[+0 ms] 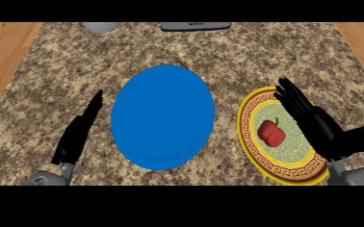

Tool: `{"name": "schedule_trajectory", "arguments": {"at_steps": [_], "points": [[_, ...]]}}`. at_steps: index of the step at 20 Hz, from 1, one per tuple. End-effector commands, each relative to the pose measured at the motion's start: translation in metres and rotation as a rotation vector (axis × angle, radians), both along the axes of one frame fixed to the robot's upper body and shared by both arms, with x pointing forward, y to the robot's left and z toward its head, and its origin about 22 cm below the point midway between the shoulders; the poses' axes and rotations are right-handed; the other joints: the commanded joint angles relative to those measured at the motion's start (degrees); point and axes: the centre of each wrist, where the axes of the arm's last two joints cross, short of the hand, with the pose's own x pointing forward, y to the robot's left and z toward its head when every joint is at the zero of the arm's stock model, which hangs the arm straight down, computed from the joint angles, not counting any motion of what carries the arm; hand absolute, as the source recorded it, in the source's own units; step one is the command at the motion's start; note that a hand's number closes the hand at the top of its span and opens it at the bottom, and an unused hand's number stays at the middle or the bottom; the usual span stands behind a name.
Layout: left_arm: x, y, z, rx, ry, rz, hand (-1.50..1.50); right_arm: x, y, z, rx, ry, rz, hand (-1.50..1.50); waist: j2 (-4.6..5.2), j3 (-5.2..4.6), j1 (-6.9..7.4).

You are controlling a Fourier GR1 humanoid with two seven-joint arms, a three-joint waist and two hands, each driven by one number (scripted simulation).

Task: Pick the bell pepper from the plate and place it in the plate

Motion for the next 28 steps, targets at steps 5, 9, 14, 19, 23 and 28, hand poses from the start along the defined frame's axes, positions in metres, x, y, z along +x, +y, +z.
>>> {"name": "schedule_trajectory", "arguments": {"at_steps": [5, 9, 14, 19, 23, 28], "points": [[-0.002, 0.012, -0.003, -0.067, 0.033, 0.246, 0.00, -0.019, 0.005, 0.007, 0.545, -0.531, -0.272, 1.50, -1.04, -1.16, -2.59], [-0.013, 0.021, -0.012, -0.097, 0.082, 0.310, 0.00, -0.043, -0.103, 0.010, -0.254, -0.572, -0.686, 1.50, -0.57, -2.36, -6.42], [-0.008, -0.001, -0.009, -0.167, 0.095, 0.268, 0.00, -0.049, 0.015, -0.067, 0.409, -0.614, -0.928, 1.50, -0.10, -0.79, -1.50], [-0.007, -0.001, -0.001, -0.146, 0.090, 0.240, 0.00, -0.074, 0.017, -0.103, 0.557, -0.902, -0.716, -1.50, 0.29, -1.25, 1.11], [0.006, -0.011, 0.012, -0.145, 0.078, 0.230, 0.00, -0.089, -0.014, -0.137, 0.203, -0.869, -0.647, -1.50, 0.57, -1.56, 1.97], [0.003, -0.020, 0.010, -0.140, 0.079, 0.242, 0.00, -0.110, -0.034, -0.132, -0.114, -0.787, -0.714, -1.50, 0.38, -1.75, 1.18]]}}
